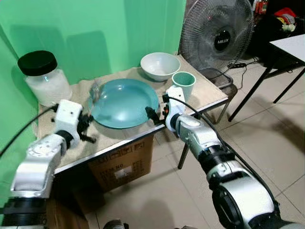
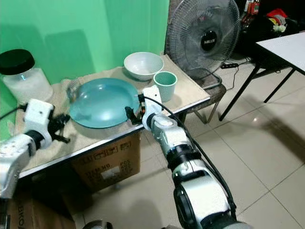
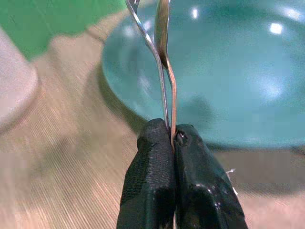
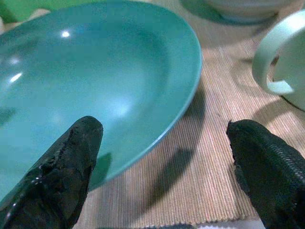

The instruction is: Setting the table

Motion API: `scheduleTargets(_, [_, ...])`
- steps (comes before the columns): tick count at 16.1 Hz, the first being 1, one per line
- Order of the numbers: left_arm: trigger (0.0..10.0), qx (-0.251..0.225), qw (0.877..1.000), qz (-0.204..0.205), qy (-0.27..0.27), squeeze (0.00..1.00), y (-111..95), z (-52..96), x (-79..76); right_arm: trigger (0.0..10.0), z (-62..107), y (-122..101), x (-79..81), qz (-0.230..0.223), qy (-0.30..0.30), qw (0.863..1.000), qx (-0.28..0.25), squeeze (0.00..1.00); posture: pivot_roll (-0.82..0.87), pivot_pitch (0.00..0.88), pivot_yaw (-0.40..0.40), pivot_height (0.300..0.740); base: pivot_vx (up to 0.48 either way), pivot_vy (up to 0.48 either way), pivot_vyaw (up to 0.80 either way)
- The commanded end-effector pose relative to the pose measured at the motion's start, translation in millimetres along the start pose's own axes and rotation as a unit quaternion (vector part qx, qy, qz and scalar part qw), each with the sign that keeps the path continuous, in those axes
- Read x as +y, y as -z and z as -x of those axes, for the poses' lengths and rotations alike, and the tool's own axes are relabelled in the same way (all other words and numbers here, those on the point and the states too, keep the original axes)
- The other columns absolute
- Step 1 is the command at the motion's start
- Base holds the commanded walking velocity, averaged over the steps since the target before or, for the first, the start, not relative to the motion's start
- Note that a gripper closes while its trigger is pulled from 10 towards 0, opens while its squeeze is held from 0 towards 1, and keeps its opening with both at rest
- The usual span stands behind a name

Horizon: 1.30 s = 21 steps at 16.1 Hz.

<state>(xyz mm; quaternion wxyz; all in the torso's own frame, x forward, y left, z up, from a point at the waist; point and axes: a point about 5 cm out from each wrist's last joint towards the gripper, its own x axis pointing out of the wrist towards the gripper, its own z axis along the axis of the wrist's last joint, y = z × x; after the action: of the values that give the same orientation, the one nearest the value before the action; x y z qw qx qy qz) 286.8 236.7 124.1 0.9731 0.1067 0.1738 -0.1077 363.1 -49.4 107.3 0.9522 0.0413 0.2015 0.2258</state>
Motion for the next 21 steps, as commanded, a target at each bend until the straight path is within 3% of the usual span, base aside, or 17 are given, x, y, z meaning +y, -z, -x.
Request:
scheduleTargets(1, [0.0, 0.027, 1.000, -0.008, -0.002, 0.00, 8, 0.0, 1.4, 10.0, -1.2, -3, -0.4, -0.004, -0.001, 1.000, -0.004, 1.00, 0.07, 0.031, 0.000, 0.740, 0.000, 0.000, 0.00])
scheduleTargets(5, [0.0, 0.071, 0.997, 0.012, -0.038, 0.00, 25, 2.3, 10.5, 10.0, -3.9, -6, 2.7, -0.017, -0.011, 1.000, -0.004, 1.00, 0.08, 0.035, -0.003, 0.740, 0.000, 0.000, 0.00])
scheduleTargets(6, [0.0, 0.089, 0.994, 0.029, -0.050, 0.00, 31, 2.8, 13.0, 10.0, -5.6, -8, 5.8, -0.029, -0.025, 0.999, -0.003, 0.61, 0.08, 0.036, -0.006, 0.740, 0.000, 0.000, 0.00])
scheduleTargets(7, [0.0, 0.093, 0.993, 0.045, -0.050, 0.00, 33, 2.6, 12.7, 10.0, -6.1, -8, 8.0, -0.033, -0.036, 0.999, -0.002, 0.00, 0.08, 0.035, -0.008, 0.740, 0.000, 0.000, 0.00])
scheduleTargets(8, [0.0, 0.103, 0.991, 0.072, -0.040, 0.00, 37, 1.6, 10.3, 10.0, -7.0, -7, 13.3, -0.060, -0.061, 0.996, 0.010, 0.00, 0.08, 0.035, -0.010, 0.740, 0.000, 0.000, 0.00])
scheduleTargets(11, [0.0, 0.109, 0.990, 0.088, -0.028, 0.00, 41, -0.5, 5.9, 10.0, -7.9, 0, 19.0, -0.133, -0.078, 0.987, 0.048, 0.00, 0.07, 0.034, -0.012, 0.740, 0.000, 0.000, 0.00])
scheduleTargets(13, [0.0, 0.109, 0.989, 0.103, -0.013, 0.00, 43, -1.5, 0.5, 10.0, -8.2, -4, 23.6, -0.213, -0.103, 0.971, 0.046, 0.00, 0.07, 0.033, -0.011, 0.740, 0.000, 0.000, 0.00])
scheduleTargets(15, [0.0, 0.110, 0.988, 0.104, -0.011, 0.00, 45, -2.1, -1.8, 10.0, -7.9, -7, 26.0, -0.254, -0.120, 0.959, 0.043, 0.00, 0.07, 0.032, -0.013, 0.740, 0.000, 0.000, 0.00])
scheduleTargets(16, [0.0, 0.109, 0.988, 0.105, -0.009, 0.00, 44, -2.2, -1.9, 4.2, -7.8, -8, 27.4, -0.267, -0.128, 0.954, 0.041, 0.00, 0.06, 0.033, -0.012, 0.740, 0.000, 0.000, 0.00])
scheduleTargets(17, [0.0, 0.109, 0.988, 0.106, -0.007, 0.00, 44, -2.5, -2.0, 0.0, -7.8, -8, 28.8, -0.289, -0.134, 0.947, 0.038, 0.00, 0.07, 0.030, -0.014, 0.740, 0.000, 0.000, 0.00])
scheduleTargets(21, [0.0, 0.106, 0.988, 0.109, 0.000, 0.00, 44, -2.7, -2.7, 0.0, -8.4, -4, 34.7, -0.351, -0.141, 0.925, 0.043, 0.00, 0.07, 0.031, -0.013, 0.740, 0.000, 0.000, 0.00])
